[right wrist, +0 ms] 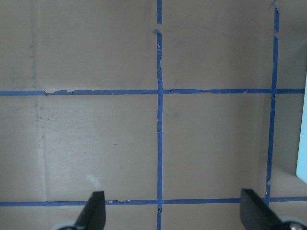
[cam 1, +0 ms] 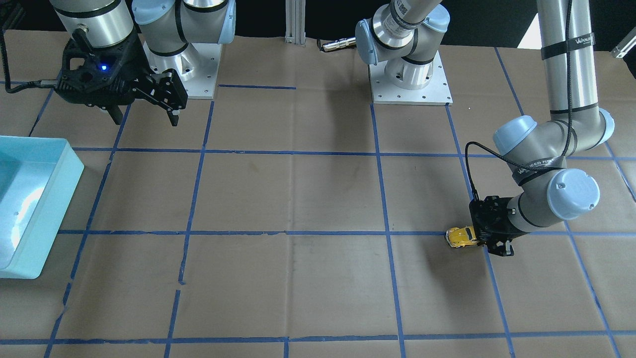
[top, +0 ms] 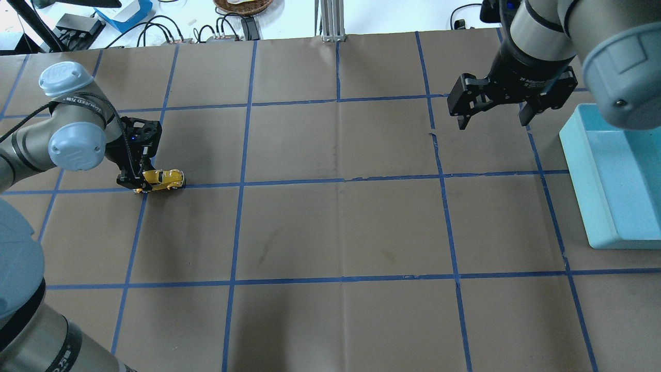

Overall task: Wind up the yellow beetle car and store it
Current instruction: 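Release the car and raise the left gripper away from it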

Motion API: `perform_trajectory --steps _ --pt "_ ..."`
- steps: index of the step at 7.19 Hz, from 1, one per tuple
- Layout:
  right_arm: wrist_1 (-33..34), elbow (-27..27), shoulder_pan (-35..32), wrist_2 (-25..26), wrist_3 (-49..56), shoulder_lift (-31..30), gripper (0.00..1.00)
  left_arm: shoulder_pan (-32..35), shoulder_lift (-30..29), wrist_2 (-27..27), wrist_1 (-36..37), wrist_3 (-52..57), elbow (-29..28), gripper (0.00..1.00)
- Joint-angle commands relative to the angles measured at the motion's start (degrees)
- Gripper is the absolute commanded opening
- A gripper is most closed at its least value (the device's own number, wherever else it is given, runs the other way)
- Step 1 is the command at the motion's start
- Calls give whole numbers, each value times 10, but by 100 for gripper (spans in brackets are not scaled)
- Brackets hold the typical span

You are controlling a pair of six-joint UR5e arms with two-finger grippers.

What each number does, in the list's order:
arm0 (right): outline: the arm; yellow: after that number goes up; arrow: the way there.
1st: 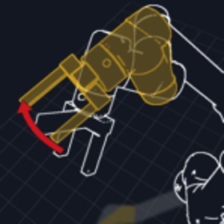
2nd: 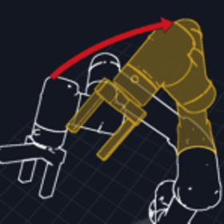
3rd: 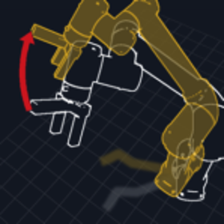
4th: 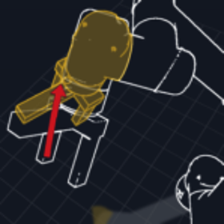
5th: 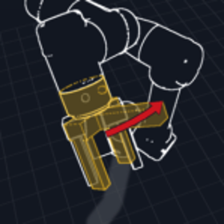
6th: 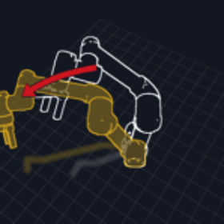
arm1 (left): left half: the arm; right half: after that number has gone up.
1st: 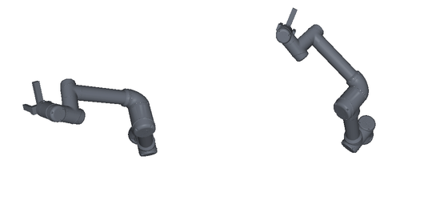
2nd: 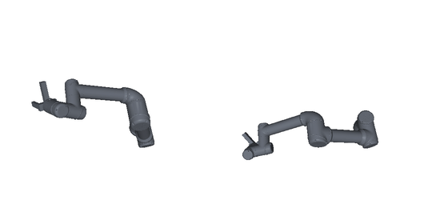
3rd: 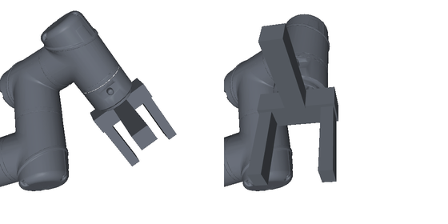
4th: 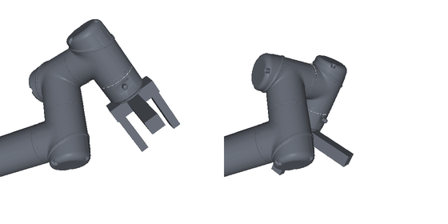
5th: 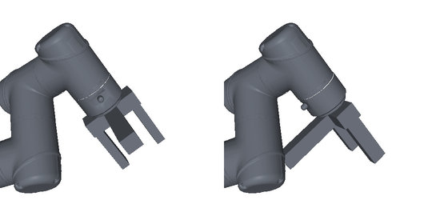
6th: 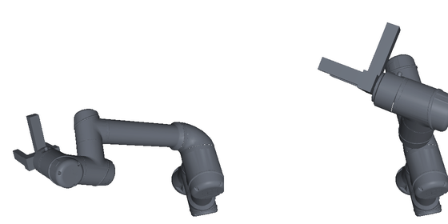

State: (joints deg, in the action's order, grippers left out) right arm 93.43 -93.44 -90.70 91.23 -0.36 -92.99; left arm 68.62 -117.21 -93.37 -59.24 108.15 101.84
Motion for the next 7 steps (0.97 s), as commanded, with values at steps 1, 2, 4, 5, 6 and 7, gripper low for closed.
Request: perform_trajectory --steps 1,2,4,5,6,7 --pt "0 0 0 0 0 0 99 -12 -1 0 0 14 -2 3" --pt "0 0 0 0 0 0 99 -12 4 -1 -5 9 -11 99" --pt "0 0 0 0 0 0 99 -11 14 0 -8 7 -15 100" --pt "0 0 0 0 0 0 99 -11 18 2 -8 3 -16 100" --pt "0 0 0 0 0 0 99 -11 40 17 -10 -1 -15 100" --pt "0 0 0 0 0 0 99 -4 71 32 -28 -43 -16 99"
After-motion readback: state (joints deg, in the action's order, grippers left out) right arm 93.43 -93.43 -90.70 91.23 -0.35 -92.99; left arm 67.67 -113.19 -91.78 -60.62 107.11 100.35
